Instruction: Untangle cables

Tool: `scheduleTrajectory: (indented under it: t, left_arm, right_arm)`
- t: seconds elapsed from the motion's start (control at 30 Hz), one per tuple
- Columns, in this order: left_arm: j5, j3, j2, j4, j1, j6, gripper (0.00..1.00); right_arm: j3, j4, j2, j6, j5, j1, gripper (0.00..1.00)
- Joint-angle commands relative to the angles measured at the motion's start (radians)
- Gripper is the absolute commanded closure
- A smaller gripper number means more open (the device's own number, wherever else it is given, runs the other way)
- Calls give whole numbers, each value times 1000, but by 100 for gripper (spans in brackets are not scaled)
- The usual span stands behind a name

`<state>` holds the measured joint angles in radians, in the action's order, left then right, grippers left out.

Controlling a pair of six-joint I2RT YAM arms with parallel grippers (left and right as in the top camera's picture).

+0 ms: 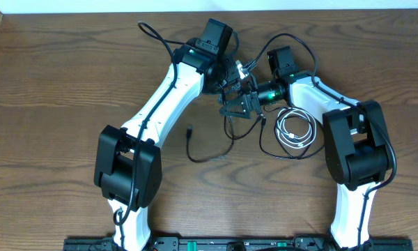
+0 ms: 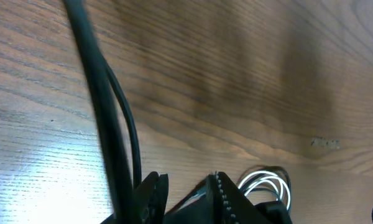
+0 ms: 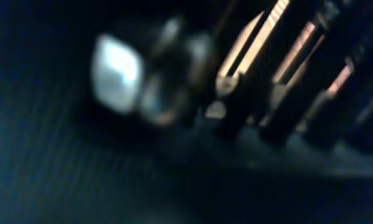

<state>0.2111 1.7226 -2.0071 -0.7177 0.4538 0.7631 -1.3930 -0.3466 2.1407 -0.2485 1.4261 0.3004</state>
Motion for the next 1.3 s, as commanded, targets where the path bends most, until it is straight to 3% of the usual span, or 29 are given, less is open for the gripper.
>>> scheduleTrajectory:
  t: [0.0, 0.13, 0.2, 0.67, 0.77, 0.9, 1.1, 1.27]
  left_arm:
    - [5, -4, -16, 2, 2, 22, 73]
    - [5, -4, -16, 10, 2, 47, 73]
    - [5, -4, -16, 23, 2, 47, 73]
    - [2, -4, -15, 56, -12, 133, 72]
    - [-35, -4, -14, 61, -39, 90, 66]
    - [-44, -4, -14, 49, -86, 22, 59]
    - [-43, -4, -14, 16, -131, 17, 57]
    - [-44, -4, -14, 11, -145, -137, 56]
  right_arm:
    - [4, 3, 12, 47, 43, 12, 28]
    - [4, 4, 12, 62, 43, 12, 59]
    - [4, 4, 12, 69, 43, 12, 67]
    - [4, 23, 12, 88, 43, 7, 67]
    - [4, 21, 12, 91, 43, -1, 68]
    - [4, 22, 12, 95, 42, -15, 76]
    - [4, 22, 12, 142, -29, -21, 98]
    - [4, 22, 12, 274, -182, -21, 97]
